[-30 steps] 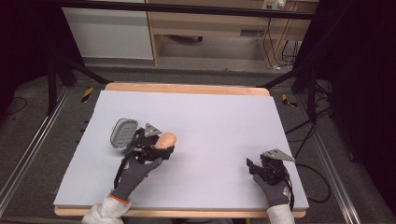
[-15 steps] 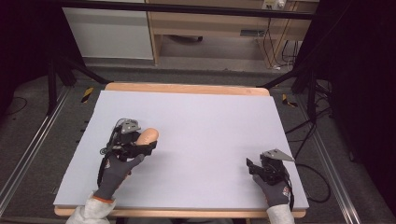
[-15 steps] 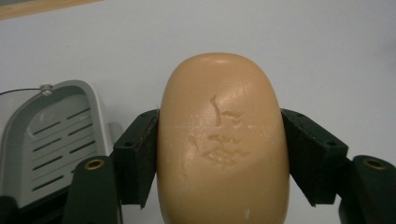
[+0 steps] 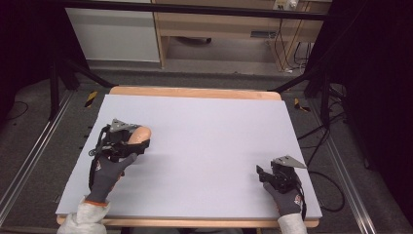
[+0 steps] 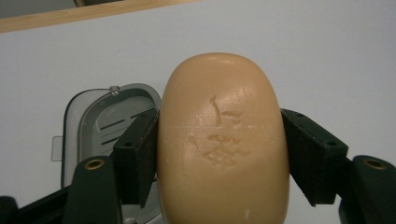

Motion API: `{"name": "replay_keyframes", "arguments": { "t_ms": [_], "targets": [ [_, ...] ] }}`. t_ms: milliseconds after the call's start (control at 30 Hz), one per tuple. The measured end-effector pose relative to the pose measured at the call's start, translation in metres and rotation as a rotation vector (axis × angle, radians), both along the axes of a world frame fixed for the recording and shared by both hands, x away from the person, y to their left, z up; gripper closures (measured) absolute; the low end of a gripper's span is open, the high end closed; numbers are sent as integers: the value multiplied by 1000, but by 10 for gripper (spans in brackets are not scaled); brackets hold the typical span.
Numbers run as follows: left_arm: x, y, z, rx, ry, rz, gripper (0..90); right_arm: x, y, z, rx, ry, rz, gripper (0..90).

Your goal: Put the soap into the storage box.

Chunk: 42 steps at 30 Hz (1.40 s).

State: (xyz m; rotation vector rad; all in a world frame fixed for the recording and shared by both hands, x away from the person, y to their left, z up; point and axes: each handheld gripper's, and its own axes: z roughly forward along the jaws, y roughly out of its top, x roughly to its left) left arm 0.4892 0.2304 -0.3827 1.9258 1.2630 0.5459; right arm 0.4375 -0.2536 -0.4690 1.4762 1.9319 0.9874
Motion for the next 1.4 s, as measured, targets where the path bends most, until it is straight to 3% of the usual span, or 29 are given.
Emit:
{"name": "replay_keyframes", "arguments": {
  "t_ms": [567, 1067, 1400],
  "targets": [
    [27, 17, -13, 16, 25, 85, 318, 1, 0, -1, -3, 2, 4, 398],
    [43, 24, -21, 9, 32, 116, 317, 1, 1, -2, -4, 6, 4, 399],
    [45, 28, -28, 5, 43, 133, 317, 1, 1, -2, -2, 8, 8, 399]
  ]
}}
